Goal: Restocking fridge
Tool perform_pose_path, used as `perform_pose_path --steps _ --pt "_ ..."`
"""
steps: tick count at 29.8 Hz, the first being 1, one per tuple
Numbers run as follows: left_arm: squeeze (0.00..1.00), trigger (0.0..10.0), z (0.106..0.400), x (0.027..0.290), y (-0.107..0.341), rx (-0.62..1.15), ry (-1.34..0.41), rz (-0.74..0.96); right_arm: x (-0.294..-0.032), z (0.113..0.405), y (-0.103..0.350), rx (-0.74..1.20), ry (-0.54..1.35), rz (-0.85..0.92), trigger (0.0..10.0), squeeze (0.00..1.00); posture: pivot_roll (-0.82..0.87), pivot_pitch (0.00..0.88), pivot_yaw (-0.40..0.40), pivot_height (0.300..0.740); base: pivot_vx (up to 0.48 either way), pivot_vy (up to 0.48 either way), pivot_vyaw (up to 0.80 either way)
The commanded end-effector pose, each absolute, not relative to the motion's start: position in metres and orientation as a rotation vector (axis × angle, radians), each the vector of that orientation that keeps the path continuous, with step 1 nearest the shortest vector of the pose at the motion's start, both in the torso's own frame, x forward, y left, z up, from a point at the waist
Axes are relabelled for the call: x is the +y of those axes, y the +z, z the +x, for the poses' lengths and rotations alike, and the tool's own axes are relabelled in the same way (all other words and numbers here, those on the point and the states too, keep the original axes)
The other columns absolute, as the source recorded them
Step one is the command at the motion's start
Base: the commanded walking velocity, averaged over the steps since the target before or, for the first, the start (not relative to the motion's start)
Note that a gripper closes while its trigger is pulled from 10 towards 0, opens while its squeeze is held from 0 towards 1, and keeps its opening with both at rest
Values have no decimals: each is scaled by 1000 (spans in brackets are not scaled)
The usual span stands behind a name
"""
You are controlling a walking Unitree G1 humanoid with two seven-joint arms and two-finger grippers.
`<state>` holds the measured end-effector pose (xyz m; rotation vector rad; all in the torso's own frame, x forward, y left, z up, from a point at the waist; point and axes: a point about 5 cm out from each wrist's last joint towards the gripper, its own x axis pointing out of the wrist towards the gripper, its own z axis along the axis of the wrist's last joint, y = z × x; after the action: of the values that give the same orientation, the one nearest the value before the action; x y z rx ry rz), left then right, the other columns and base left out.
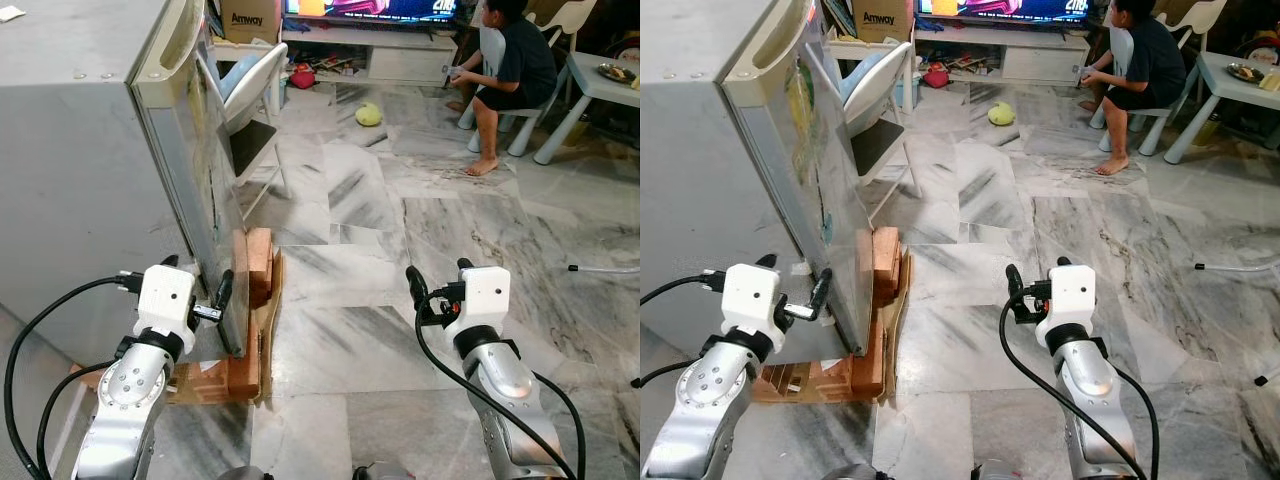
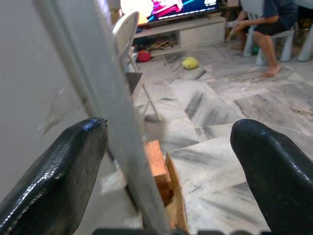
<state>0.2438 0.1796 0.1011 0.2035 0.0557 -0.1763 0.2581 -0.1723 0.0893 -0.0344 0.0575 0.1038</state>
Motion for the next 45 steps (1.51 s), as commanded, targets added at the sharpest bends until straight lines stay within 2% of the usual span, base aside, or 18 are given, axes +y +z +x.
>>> perform_pose_path --steps 1,8,12,22,28,36,45 --pt "0 10000 245 177 107 28 -189 212 -177 260 89 58 87 -41 10000 0 21 36 -22 740 480 0 0" --pt "0 10000 242 177 106 29 -189 206 -177 262 89 57 87 -43 10000 0 26 33 -25 740 393 0 0" --pt "0 10000 238 186 101 43 -103 188 -177 262 88 58 91 -44 10000 0 28 32 -27 740 0 0 0" --pt "0 10000 227 195 88 95 -64 187 -178 261 86 62 90 -54 10000 0 28 45 -32 740 0 0 0" --pt "0 10000 234 195 85 108 -56 169 -177 261 86 61 90 -61 10000 0 21 46 -35 740 0 0 0" --pt "0 10000 253 176 84 135 -228 124 -180 257 68 169 59 -130 10000 0 12 49 -33 740 0 0 0" --pt "0 10000 276 176 80 164 -214 126 -180 252 57 227 48 -176 10000 0 -7 50 -18 740 0 0 0"
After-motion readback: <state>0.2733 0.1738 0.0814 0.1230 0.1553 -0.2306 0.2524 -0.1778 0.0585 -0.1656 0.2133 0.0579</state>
